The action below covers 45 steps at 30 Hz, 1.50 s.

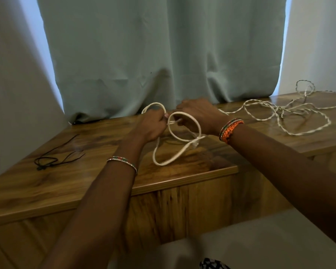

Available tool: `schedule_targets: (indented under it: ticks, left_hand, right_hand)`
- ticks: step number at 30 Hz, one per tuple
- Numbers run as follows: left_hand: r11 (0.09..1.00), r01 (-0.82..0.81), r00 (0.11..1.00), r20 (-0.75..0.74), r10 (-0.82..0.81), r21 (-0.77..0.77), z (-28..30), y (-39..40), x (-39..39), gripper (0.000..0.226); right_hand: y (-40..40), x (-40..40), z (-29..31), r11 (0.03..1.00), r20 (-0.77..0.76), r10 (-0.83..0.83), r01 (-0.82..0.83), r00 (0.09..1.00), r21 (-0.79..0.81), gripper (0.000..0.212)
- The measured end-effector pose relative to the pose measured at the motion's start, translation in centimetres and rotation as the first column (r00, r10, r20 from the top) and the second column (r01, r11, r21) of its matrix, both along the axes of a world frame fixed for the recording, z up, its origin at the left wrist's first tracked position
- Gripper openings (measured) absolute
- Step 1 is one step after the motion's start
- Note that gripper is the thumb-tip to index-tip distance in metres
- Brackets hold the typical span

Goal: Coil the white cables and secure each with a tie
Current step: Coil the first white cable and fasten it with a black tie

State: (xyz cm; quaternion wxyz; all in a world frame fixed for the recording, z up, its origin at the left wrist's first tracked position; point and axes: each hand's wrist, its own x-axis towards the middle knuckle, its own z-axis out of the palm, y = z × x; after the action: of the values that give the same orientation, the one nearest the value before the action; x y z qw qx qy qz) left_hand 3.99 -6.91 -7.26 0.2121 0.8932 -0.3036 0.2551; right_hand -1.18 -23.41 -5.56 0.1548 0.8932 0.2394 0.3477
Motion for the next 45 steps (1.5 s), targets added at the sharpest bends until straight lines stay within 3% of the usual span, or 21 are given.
schedule_targets:
  ticks: [2,5,7,11,13,16,17,18,21,25,26,28,30,32,35,36,38,39,40,43,45]
  left_hand:
    - [1.0,-0.008,1.0,0.009,0.008,-0.004,0.2,0.2,0.1,0.045]
    - [0.999,0.018,0.999,0.032,-0.017,-0.028,0.4,0.7,0.0,0.054]
    - [0.981,0.06,0.998,0.035,-0.054,-0.184,0.4,1.1,0.4,0.053]
    - [0.836,0.09,0.994,-0.002,-0.108,-0.541,0.9,1.1,1.4,0.051]
    - [0.66,0.001,0.979,-0.135,-0.155,-0.751,1.8,1.9,1.6,0.049]
    - [0.246,-0.204,0.926,-0.268,-0.265,-0.948,2.3,5.5,2.5,0.043]
    - [0.162,-0.237,0.918,-0.275,-0.284,-0.958,2.0,6.5,3.0,0.041]
    - [0.145,-0.268,0.913,-0.3,-0.278,-0.952,1.6,6.9,3.4,0.04]
    - [0.299,-0.314,0.876,-0.397,-0.274,-0.901,0.8,5.1,3.5,0.047]
    - [0.598,-0.253,0.798,-0.513,-0.315,-0.761,0.5,1.6,1.5,0.053]
    - [0.648,-0.232,0.772,-0.543,-0.332,-0.725,0.4,1.2,1.1,0.052]
    - [0.717,-0.167,0.703,-0.591,-0.394,-0.677,0.4,0.9,0.6,0.048]
    - [0.708,-0.105,0.622,-0.602,-0.501,-0.698,0.6,0.7,0.4,0.041]
    - [0.669,-0.089,0.549,-0.597,-0.585,-0.738,0.8,0.5,0.2,0.04]
    - [0.591,-0.079,0.467,-0.553,-0.69,-0.803,1.3,0.7,-0.2,0.042]
    - [0.547,-0.079,0.436,-0.522,-0.733,-0.833,1.4,0.9,-0.4,0.043]
    - [0.429,-0.087,0.351,-0.43,-0.831,-0.899,1.7,1.3,-0.4,0.045]
    - [0.368,-0.096,0.306,-0.379,-0.873,-0.925,1.8,1.6,-0.5,0.047]
    - [0.32,-0.103,0.268,-0.336,-0.903,-0.942,2.0,1.8,-0.6,0.048]
    - [0.301,-0.045,0.229,-0.303,-0.925,-0.953,2.6,2.5,-0.9,0.033]
    - [0.333,0.008,0.2,-0.325,-0.924,-0.943,3.0,2.6,-1.1,0.032]
  right_hand:
    - [-1.2,0.6,0.1,0.995,0.02,-0.098,0.097,0.995,0.017,0.017]
    - [-4.1,1.3,0.3,0.935,0.076,-0.329,0.313,0.941,0.165,0.02]
    - [-6.1,1.3,0.1,0.869,0.072,-0.442,0.406,0.894,0.283,0.024]
    - [-7.3,1.5,-0.2,0.777,-0.014,-0.522,0.482,0.853,0.405,0.027]
    - [-8.2,1.3,0.0,0.706,-0.068,-0.566,0.526,0.822,0.474,0.02]
    - [-11.1,0.3,-0.3,0.576,-0.114,-0.608,0.535,0.786,0.618,0.02]
    - [-11.8,0.0,-0.4,0.557,-0.117,-0.603,0.521,0.789,0.646,0.021]
    - [-12.1,-0.2,-0.4,0.552,-0.134,-0.579,0.508,0.804,0.661,0.021]
    - [-11.1,0.6,0.3,0.531,-0.287,-0.467,0.525,0.836,0.665,0.025]
    - [-6.1,0.7,1.6,0.594,-0.544,-0.458,0.697,0.703,0.401,0.033]
    - [-4.7,0.5,1.8,0.608,-0.514,-0.485,0.695,0.707,0.383,0.032]
    - [-2.1,0.2,2.3,0.669,-0.246,-0.501,0.552,0.83,0.498,0.027]
    - [0.4,0.0,2.7,0.707,0.012,-0.293,0.208,0.956,0.676,0.023]
    - [3.0,0.6,2.5,0.568,0.109,-0.023,-0.077,0.994,0.82,0.024]
    - [5.8,1.8,1.3,0.421,-0.003,0.173,-0.071,0.985,0.904,0.024]
    - [6.1,2.1,0.6,0.345,-0.045,0.28,-0.056,0.959,0.937,0.023]
    - [6.1,2.6,-0.8,0.103,-0.041,0.504,-0.014,0.863,0.995,0.011]
    - [5.9,2.8,-1.3,0.062,-0.019,0.534,-0.017,0.845,0.998,0.011]
    - [5.6,3.2,-1.8,0.099,-0.009,0.518,-0.049,0.855,0.994,0.015]
    - [5.3,4.3,-2.3,0.434,0.084,0.313,-0.221,0.946,0.873,0.012]
    - [5.7,4.6,-2.4,0.518,0.211,0.277,-0.33,0.938,0.789,0.029]
